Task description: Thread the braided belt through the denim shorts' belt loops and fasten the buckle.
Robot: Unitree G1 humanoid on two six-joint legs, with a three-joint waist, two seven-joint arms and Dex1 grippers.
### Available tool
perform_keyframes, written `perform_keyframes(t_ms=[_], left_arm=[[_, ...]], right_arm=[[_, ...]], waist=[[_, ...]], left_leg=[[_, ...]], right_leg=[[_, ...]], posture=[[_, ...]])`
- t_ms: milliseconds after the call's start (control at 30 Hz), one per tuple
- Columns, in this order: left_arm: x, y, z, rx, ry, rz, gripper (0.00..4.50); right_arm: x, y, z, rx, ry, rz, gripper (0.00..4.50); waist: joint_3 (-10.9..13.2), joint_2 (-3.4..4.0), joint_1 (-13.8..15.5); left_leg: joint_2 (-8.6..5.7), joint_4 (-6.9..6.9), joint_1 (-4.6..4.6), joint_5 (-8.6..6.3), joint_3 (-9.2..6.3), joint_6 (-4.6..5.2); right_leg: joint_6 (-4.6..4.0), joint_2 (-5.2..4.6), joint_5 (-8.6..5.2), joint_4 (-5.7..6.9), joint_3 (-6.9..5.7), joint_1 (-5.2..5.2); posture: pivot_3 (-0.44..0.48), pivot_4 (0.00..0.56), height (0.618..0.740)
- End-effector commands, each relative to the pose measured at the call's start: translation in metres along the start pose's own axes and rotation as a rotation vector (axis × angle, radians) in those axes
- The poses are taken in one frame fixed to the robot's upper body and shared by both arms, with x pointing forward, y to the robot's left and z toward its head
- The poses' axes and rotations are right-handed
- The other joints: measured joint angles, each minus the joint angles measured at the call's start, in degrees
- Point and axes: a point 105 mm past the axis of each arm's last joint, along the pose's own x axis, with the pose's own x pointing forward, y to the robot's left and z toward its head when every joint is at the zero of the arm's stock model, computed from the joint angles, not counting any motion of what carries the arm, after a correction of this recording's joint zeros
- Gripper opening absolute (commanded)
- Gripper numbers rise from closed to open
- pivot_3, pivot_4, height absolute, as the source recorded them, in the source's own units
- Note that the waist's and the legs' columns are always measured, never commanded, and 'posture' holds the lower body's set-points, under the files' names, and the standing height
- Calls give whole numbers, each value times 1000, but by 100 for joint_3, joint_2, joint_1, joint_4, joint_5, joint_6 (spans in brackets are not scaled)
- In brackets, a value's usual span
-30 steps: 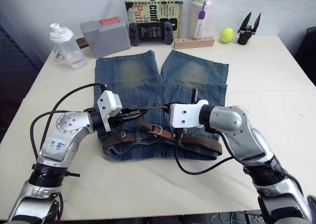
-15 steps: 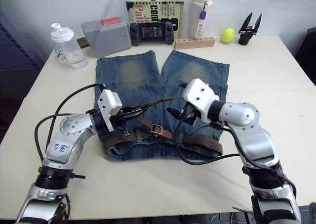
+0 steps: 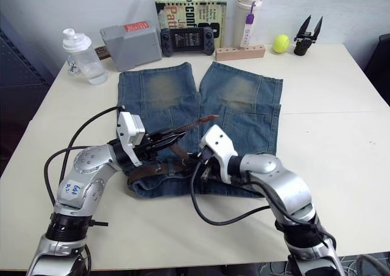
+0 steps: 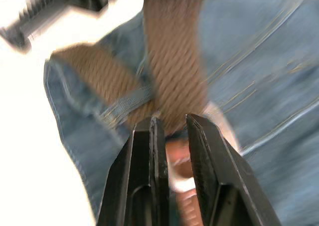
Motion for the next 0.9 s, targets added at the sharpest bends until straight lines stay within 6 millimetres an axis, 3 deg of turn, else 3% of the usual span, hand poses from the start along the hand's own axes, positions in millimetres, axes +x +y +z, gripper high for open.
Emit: perform_keyframes(t_ms=[33,267,333,467,700,833,900], left_arm=[[1,-5,18,38,-61,-11,0],[-14,-2,24,-1,-90,55,0],[-25,-1,14,10,-36,82,0],[-37,-1,10,-6,-19,134,0],[-40,-1,9,-15,-20,170,0],[-39,-2,8,-19,-22,169,0],[-37,-2,8,-22,-26,165,0]], right_arm=[[3,-1,-21,-15,94,-25,862],[7,-9,-48,-7,222,-75,862],[6,-7,-47,1,218,-65,862],[-2,-4,-26,16,116,-42,862],[-28,-7,12,83,-44,-45,862],[-33,-16,13,117,-55,-94,862],[-31,-22,2,118,-14,-130,862]], waist=[[0,0,-1],[-3,-2,-37],[-6,-4,-38],[-8,-5,1],[-7,-4,3],[-7,-4,-3],[-7,-4,-7]], left_leg=[[0,0,0,0,0,0],[3,-2,7,0,-1,0],[3,-1,11,0,-1,0],[3,-2,9,0,-3,0],[2,-2,5,0,-8,0],[3,-4,5,0,-5,0],[2,-5,5,0,-3,0]], right_leg=[[0,1,0,0,0,0],[0,1,0,0,0,4],[0,0,0,0,1,8],[0,0,0,-3,0,8],[0,-3,0,-1,1,4],[0,-1,0,-2,1,3],[-1,-1,0,-2,2,2]], posture=[[0,150,726],[0,150,726],[0,150,726],[0,150,726],[0,150,726],[0,150,726],[0,150,726]])
